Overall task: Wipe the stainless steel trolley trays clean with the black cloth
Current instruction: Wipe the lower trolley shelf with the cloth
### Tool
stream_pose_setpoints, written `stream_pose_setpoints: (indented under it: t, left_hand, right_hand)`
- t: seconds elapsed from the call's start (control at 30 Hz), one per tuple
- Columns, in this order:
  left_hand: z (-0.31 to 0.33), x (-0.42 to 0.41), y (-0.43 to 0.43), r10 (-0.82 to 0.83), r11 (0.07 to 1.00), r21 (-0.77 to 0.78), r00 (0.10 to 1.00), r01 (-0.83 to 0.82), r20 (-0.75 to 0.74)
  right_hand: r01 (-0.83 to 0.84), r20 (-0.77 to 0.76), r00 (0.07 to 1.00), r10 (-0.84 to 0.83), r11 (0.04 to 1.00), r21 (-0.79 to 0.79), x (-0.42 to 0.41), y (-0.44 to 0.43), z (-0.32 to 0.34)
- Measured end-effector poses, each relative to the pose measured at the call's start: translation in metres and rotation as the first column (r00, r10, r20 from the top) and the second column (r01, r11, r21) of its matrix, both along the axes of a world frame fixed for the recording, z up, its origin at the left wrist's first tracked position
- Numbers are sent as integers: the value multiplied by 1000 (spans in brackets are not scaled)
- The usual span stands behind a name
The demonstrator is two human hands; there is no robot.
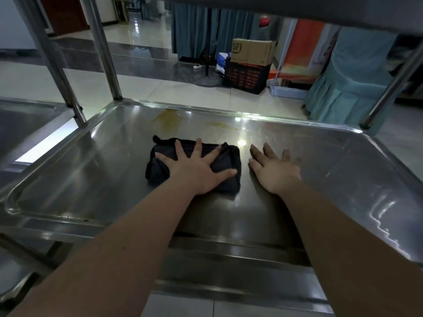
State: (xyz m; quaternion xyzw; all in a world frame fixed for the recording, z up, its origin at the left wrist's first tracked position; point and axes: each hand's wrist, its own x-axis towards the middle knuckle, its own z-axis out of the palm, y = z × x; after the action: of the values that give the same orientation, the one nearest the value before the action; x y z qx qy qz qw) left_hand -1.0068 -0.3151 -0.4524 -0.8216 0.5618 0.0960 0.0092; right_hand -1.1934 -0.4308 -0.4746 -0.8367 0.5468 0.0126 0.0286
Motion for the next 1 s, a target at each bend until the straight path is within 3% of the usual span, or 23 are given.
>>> stream_pose_setpoints:
  t: [0.2,0.4,0.77,0.87,0.93,1.0]
  left_hand:
    - [11,14,-70,-11,1000,1,1000,11,-8]
    - [15,16,-71,-36,999,-7,999,36,-5]
    - [1,2,94,-64,994,92,998,64,-12]
    - [-2,4,125,-33,998,59,999,32,19]
    - [1,3,127,-15,998,57,1000,14,21]
    - [1,1,125,-8,999,51,1000,7,20]
  right_hand:
    - [6,15,1000,-5,1000,-21,1,1,-4]
    - [44,30,999,-43,999,-28,6,8,-1]
    - [37,43,998,-40,996,78,5,26,17]
    - [46,39,998,-45,999,-9,5,30,20]
    - [-12,111,994,23,995,-101,21,36,22]
    - [-115,392,913,110,993,-10,52,50,27]
